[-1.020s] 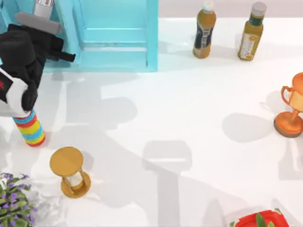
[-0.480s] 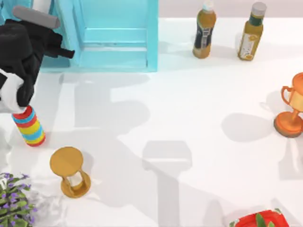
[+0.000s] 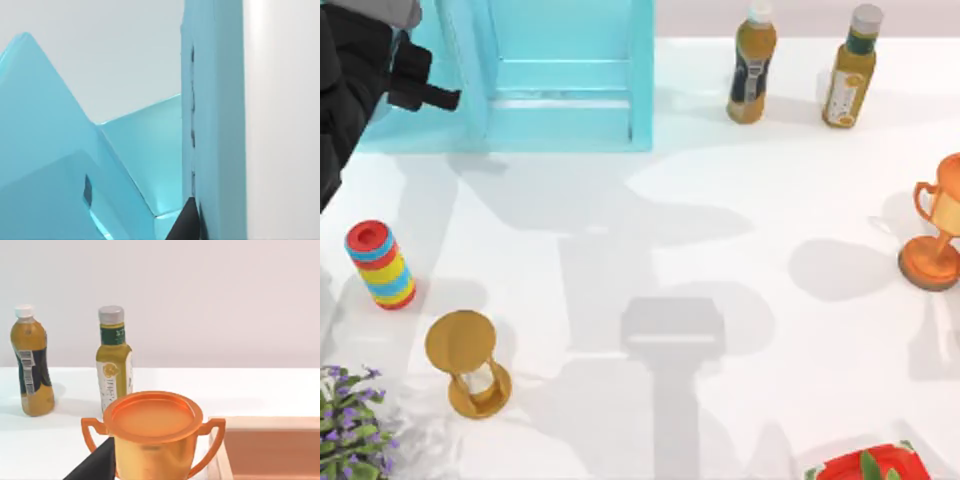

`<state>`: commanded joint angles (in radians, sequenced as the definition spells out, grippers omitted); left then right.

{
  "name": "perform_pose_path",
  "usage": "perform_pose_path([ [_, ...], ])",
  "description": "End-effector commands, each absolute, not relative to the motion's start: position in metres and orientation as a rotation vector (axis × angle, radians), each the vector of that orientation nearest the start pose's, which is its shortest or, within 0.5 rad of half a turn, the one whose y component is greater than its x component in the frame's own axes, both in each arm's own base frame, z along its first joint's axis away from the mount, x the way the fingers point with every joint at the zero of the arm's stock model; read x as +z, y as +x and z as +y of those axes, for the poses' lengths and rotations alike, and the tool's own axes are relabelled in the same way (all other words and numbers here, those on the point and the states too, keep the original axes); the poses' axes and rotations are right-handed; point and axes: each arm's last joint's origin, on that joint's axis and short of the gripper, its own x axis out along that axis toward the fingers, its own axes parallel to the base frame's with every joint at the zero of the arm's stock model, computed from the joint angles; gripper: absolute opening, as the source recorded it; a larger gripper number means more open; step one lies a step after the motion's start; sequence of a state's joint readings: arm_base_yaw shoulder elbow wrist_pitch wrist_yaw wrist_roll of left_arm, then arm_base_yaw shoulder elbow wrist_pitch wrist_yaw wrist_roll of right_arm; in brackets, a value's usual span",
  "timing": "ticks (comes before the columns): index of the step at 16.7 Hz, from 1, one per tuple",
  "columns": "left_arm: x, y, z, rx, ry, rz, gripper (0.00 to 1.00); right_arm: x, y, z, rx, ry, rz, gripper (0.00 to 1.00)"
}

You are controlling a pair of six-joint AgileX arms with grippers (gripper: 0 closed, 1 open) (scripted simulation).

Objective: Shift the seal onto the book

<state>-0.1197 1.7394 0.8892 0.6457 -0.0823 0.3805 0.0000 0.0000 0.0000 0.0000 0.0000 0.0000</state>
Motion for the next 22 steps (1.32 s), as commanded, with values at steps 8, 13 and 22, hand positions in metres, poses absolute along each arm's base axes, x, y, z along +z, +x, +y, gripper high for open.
perform_pose_path([
  [8,0.267,0.267,-0.027,-0.016,0.365,0.157,0.0,0.16,0.106,-0.001,0.0,0.0,0.0,1.0],
  [13,0.277,0.254,-0.023,0.011,0.404,0.129,0.0,0.16,0.106,-0.001,0.0,0.0,0.0,1.0],
  [22,0.276,0.263,-0.048,-0.002,0.263,0.159,0.0,0.16,0.106,-0.001,0.0,0.0,0.0,1.0],
])
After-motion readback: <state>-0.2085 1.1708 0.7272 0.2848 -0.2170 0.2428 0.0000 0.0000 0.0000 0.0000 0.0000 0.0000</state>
